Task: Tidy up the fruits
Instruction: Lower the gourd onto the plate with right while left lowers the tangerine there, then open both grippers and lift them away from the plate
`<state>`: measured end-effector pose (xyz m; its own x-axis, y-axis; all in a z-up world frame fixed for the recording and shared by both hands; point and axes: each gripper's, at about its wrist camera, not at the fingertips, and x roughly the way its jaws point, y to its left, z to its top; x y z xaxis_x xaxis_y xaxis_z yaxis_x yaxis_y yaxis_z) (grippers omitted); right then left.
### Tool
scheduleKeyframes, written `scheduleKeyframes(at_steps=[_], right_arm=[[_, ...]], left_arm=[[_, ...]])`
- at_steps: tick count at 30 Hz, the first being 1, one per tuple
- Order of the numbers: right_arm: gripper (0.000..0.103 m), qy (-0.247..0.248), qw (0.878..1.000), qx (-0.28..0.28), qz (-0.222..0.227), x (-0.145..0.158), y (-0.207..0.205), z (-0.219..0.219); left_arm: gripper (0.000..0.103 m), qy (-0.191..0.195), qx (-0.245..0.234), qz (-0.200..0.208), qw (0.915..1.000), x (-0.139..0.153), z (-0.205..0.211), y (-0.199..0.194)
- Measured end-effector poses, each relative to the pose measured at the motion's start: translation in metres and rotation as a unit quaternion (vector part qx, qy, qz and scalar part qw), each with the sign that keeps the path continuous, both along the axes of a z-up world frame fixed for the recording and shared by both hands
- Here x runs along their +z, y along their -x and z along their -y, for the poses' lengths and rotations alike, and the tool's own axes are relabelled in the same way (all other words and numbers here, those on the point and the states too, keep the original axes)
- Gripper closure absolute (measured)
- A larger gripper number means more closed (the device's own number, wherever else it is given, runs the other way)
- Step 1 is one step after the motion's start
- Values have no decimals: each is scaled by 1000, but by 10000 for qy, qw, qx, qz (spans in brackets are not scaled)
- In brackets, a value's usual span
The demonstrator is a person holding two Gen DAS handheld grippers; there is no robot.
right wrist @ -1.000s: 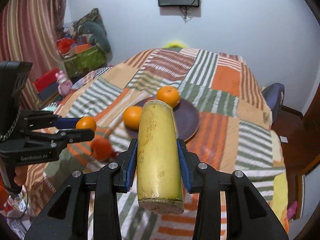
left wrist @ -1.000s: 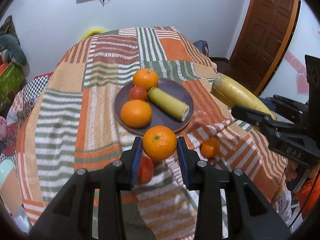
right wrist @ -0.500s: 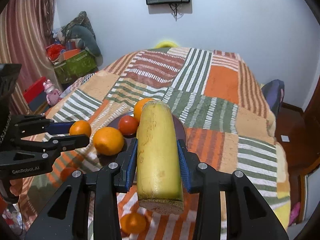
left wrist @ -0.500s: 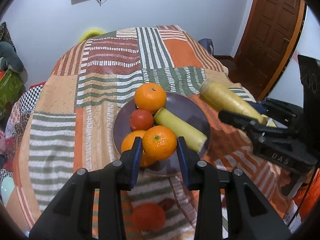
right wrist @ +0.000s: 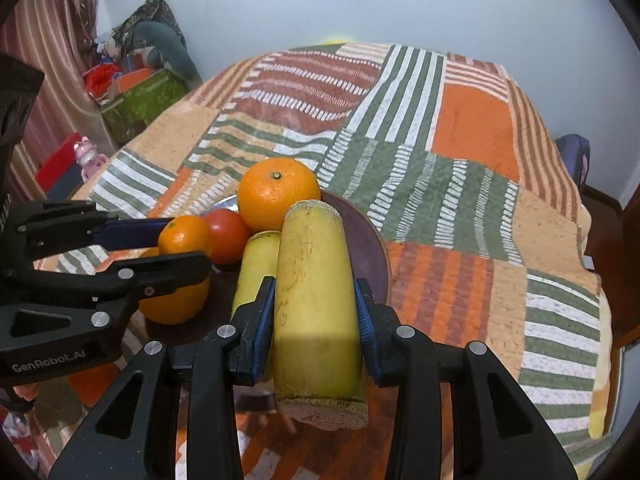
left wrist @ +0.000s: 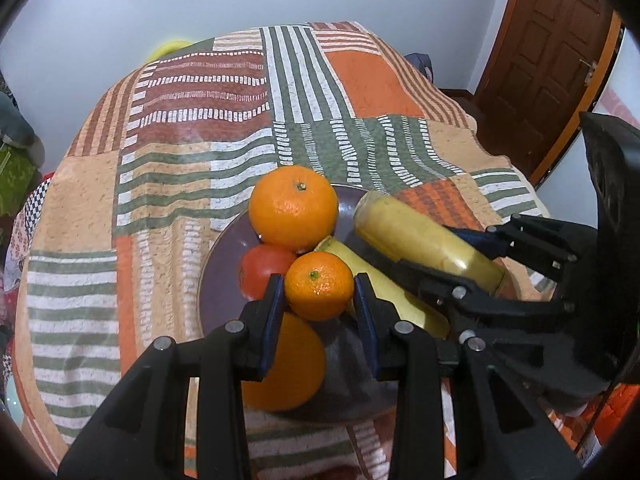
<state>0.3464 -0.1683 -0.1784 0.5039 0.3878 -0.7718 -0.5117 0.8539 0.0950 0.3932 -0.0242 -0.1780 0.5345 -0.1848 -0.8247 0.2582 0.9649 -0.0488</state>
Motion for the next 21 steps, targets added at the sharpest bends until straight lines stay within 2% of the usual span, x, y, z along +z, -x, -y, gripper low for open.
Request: scheduleKeyframes(at_steps=[11,16,17,20,21], right_arm=[[68,196,9995,35,-242,-15,-16,-2],[68,104,9993,101,-336,-18,-19,-1],[68,113,9993,116,-338,-19,-19,-2],[67,180,9991,124,-352,-19,-19,-3],[67,225,9991,108,-344,-19,-19,-4]], left_arm=[[68,-83,181,-62,9998,-12,-1,-20],[68,-201,159,-9,9997,-14,2,-19],[66,-214,155,-8,9996,-14,3,-19],[50,-144,174,-5,9997,-12,2,-17],[48,-149,194,42,9997,-11,2,-15]])
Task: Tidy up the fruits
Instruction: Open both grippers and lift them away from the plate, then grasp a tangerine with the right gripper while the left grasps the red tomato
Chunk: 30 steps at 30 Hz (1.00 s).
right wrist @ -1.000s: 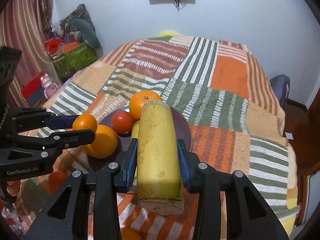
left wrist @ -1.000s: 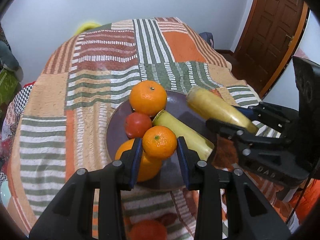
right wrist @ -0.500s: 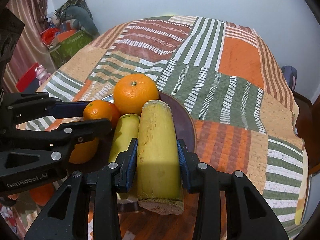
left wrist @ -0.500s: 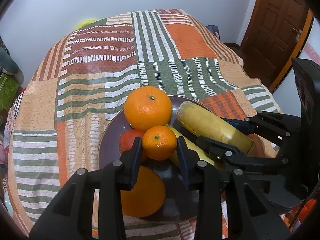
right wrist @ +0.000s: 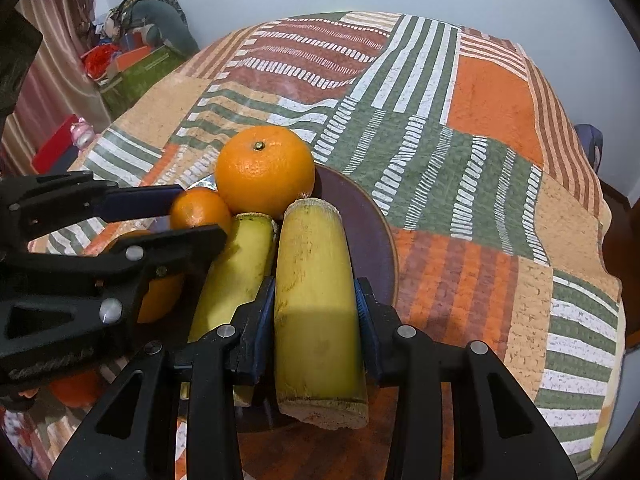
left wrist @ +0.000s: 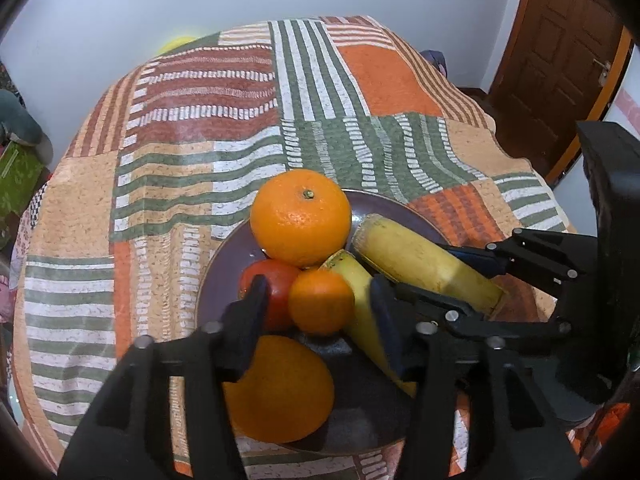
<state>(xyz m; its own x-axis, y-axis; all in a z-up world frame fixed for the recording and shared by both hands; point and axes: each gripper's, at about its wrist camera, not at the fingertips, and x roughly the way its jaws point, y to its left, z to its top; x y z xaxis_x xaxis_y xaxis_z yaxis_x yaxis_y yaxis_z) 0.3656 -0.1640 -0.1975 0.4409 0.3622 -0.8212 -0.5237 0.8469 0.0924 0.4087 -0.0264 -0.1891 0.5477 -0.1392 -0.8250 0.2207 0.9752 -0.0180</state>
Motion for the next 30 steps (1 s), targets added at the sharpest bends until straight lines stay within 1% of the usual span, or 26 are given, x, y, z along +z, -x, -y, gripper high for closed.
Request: scheduleKeyframes(at_steps=[1,3,4,6,7,13,20,26,30], right_arm=[[66,52,10000,1,18,1,1,-1],[58,153,9998,-8,91,4,3,-1],[56,176,9998,-30,132,6,4,0],[49,142,9997,-64,196,11,7,4],[48,105,9997,-85,212,14,9,6],[47,-39,9987,-214,452,39,31,15],[47,-223,9951,-328,911,76,75,23],[47,-368,9923,-362,1125,93,110,26],[47,-384,9918,-394,1153,93,131,28]], left_arm=[[48,-22,-8,41,10000,1,0,2],[48,-81,-27,92,9999,5,1,5],[48,-85,-28,106,9999,6,1,7],[48,-55,-37,140,9999,11,0,12],[48,-45,-32,163,9999,14,-2,15],[48,12,17,314,9995,35,-12,39],[48,94,77,495,9987,60,-26,80],[48,219,115,555,9982,71,-37,116],[47,301,149,472,9983,67,-46,137]])
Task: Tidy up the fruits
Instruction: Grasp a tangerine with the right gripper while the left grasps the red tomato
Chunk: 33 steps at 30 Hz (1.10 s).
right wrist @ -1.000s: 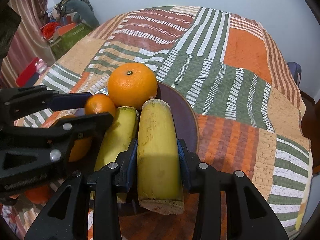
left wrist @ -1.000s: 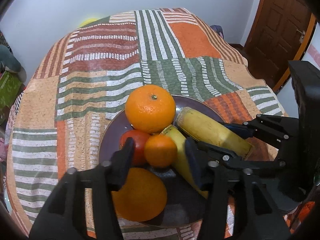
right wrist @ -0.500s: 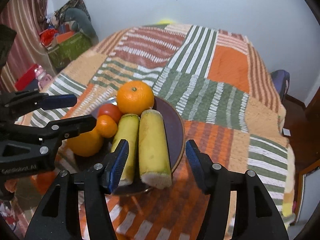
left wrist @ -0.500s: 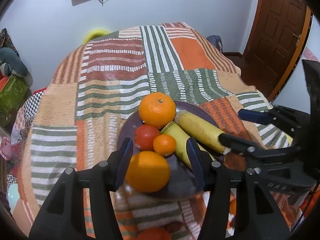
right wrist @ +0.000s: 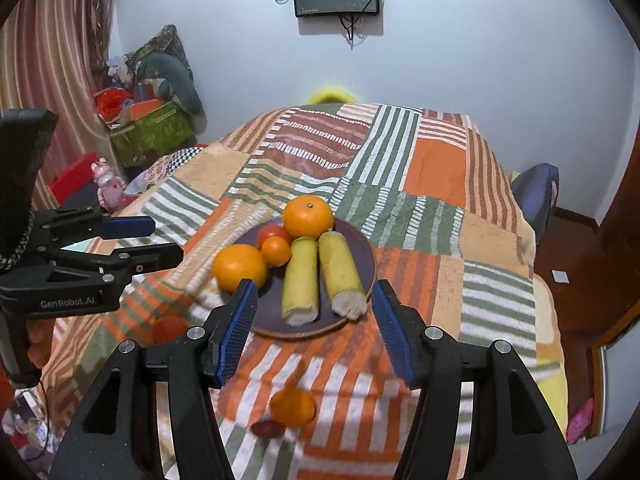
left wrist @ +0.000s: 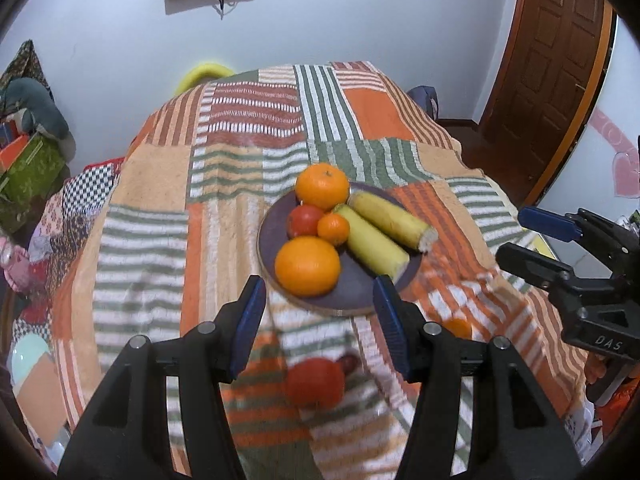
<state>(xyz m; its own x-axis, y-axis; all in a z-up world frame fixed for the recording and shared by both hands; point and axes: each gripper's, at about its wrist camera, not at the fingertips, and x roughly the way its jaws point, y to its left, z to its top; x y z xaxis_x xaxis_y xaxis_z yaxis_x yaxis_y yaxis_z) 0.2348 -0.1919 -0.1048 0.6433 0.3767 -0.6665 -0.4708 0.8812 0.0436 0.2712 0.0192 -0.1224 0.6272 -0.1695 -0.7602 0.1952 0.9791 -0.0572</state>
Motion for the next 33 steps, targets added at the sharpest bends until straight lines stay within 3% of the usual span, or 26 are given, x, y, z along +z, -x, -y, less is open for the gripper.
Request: scheduleKeyframes(at_steps=[11,22,33], right_arm=[[46,111,9990,-54,-424,-37,29,2],[47,168,9947,-20,-1011,-78,23,2],[67,89,9918,63,-1275,-95,15,1]], left_arm=[[47,97,31,-529,9985,-46,-17,36],[47,193,-85,-869,9960,-85,-9,31],[49,236,42,-794,9966,-91,-10,20]])
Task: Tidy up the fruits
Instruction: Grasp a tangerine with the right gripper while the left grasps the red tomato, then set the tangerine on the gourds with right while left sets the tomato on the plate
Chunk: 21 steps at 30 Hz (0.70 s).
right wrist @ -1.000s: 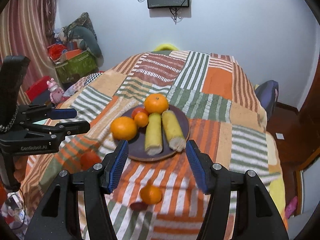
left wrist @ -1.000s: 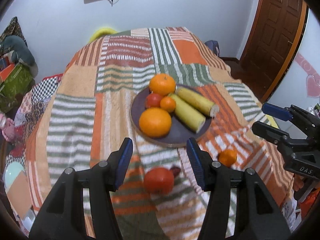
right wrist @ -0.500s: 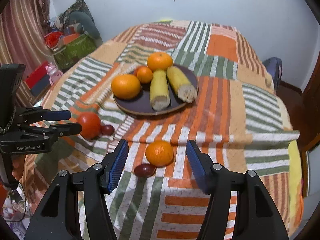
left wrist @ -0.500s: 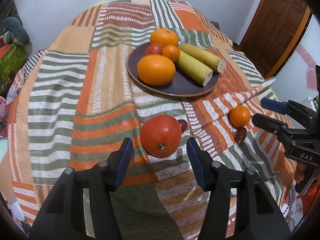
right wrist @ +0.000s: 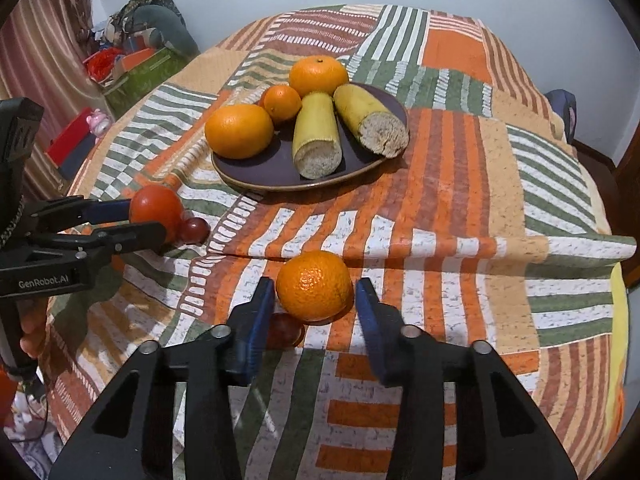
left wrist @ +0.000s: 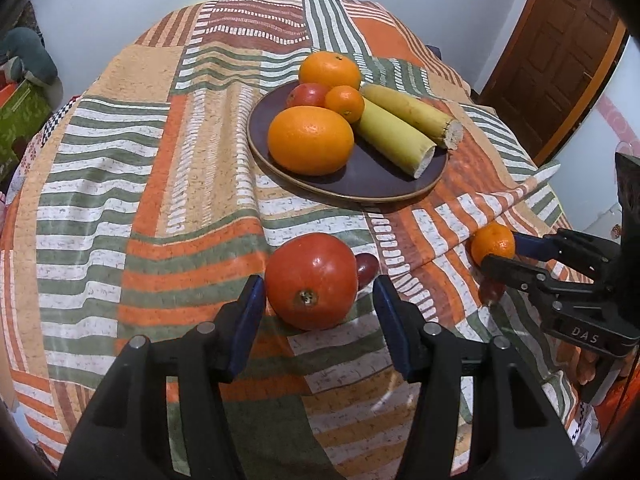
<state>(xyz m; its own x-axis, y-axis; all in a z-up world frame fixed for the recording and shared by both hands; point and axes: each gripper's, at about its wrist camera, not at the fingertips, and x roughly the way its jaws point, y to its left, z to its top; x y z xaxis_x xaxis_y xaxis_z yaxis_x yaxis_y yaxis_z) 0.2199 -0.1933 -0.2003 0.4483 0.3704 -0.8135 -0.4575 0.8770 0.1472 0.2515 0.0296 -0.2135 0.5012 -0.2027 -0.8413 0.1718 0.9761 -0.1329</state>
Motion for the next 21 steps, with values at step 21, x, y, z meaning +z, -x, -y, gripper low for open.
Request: scheduleKeyframes(at_steps=[21], right_arm=[[68,-57,9988,-29,478,35,1,9]], left_arm=[[57,178,-4,295,9994,35,0,0]])
